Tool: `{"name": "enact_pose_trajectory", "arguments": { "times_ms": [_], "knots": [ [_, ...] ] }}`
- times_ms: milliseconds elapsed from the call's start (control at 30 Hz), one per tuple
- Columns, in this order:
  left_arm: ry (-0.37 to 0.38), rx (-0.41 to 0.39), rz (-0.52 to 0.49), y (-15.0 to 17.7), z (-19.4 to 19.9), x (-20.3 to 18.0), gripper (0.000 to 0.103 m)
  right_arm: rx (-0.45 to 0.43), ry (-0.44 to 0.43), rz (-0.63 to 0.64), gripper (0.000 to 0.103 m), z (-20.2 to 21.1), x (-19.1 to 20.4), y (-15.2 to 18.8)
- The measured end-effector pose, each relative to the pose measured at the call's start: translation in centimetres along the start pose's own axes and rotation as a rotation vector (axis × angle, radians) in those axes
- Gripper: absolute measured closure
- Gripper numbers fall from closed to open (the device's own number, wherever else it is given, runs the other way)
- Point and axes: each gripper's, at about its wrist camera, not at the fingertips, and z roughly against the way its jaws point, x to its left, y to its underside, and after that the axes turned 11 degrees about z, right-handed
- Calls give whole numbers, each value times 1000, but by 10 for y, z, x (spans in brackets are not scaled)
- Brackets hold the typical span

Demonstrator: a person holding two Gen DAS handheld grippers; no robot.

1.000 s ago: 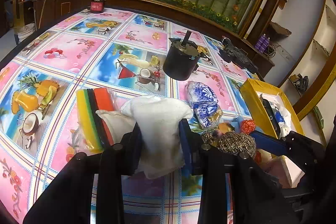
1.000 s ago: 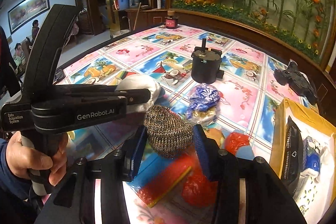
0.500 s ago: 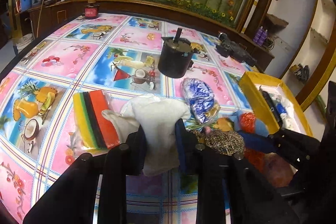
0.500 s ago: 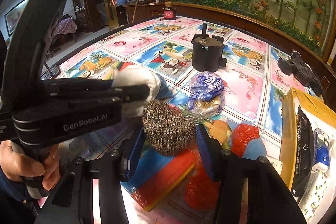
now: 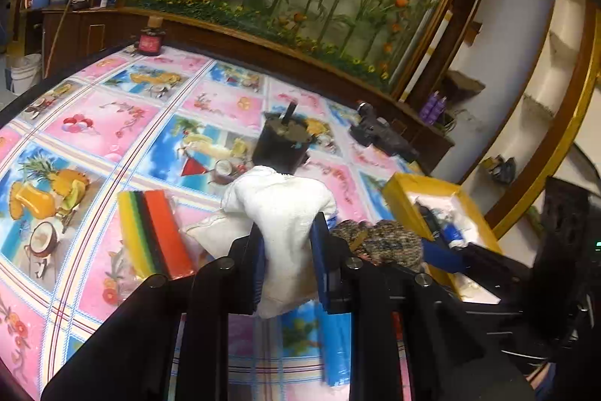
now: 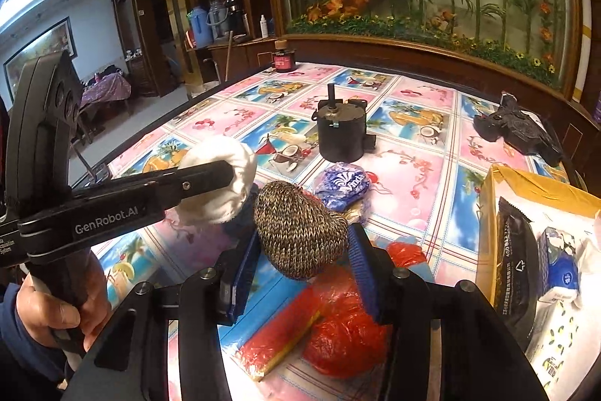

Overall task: Organize soft objects
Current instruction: 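Lift the white towel with left gripper while right gripper grasps the knit beanie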

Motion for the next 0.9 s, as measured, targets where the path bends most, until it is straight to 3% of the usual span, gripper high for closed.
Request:
{"name": "enact_pose_trajectory", "arguments": {
  "times_ms": [200, 367, 900],
  "knots": [
    [43, -93, 11, -5, 19, 0, 84, -32, 3, -45, 57, 10, -7, 0],
    [12, -28, 0, -1, 3, -1, 84, -44, 9, -72, 57, 15, -14, 2],
    [-14, -10, -107, 14, -2, -21, 84, -61, 34, -131, 57, 29, -30, 7]
  ]
}}
